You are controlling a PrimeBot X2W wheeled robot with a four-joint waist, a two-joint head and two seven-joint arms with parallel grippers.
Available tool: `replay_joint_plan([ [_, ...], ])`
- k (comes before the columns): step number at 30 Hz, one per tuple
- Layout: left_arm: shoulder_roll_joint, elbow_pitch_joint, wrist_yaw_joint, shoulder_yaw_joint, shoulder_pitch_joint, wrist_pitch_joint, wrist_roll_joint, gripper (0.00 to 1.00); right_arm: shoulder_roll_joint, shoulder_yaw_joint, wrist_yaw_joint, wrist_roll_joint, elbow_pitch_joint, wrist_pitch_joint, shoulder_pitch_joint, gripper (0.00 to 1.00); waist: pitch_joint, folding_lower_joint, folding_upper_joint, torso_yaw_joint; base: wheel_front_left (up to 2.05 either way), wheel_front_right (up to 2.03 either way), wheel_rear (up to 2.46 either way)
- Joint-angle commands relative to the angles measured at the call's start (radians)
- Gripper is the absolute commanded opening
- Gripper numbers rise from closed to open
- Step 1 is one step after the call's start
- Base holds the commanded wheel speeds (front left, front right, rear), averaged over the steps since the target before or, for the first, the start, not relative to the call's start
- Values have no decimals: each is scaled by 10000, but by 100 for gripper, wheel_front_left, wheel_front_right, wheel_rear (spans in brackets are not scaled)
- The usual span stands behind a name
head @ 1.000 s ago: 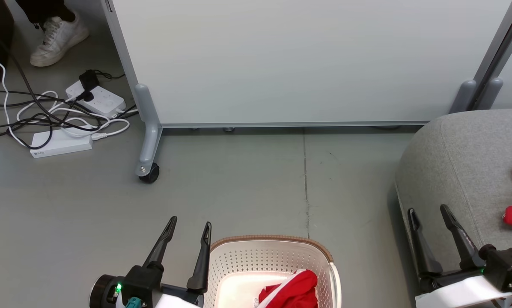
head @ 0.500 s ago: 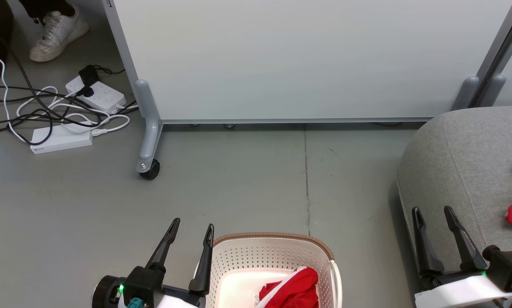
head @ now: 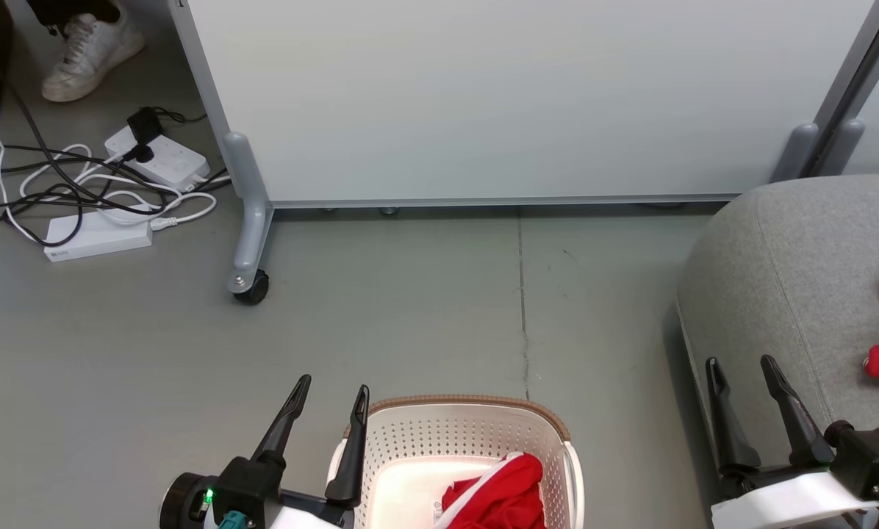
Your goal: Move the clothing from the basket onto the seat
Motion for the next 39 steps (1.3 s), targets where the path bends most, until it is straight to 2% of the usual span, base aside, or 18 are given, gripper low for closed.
replay_joint_plan([
  [1,31,18,-32,-3,-159,-4,-6,100,-46,-64,23,-131,50,-56,-90,100,62,0,0,-49,0,0,0],
  [8,31,127,-204,-371,-566,-4,258,100,-116,-94,23,-614,179,-54,-479,100,917,0,0,-408,0,0,0],
  [18,36,1269,-321,-621,-2367,-4,1006,100,-86,109,22,-692,-586,-56,-1893,100,3957,0,0,-1547,0,0,0],
  [22,102,2735,-646,-605,-3225,-5,1339,100,-44,247,22,-600,-1090,-54,-2358,100,5178,0,0,-2004,0,0,0],
  [26,461,4344,-888,-951,-4406,-8,1912,100,-209,695,14,-733,-1511,-54,-2831,100,6232,0,0,-2467,0,0,0],
  [32,885,6246,-848,-1606,-5765,-5,2679,100,-118,840,14,-649,-1922,-54,-3311,100,7255,0,0,-3003,0,0,0],
  [39,1020,8121,-1032,-2139,-7180,-4,2926,100,68,1178,14,-620,-2232,-56,-3619,100,8246,0,0,-3642,0,0,0],
])
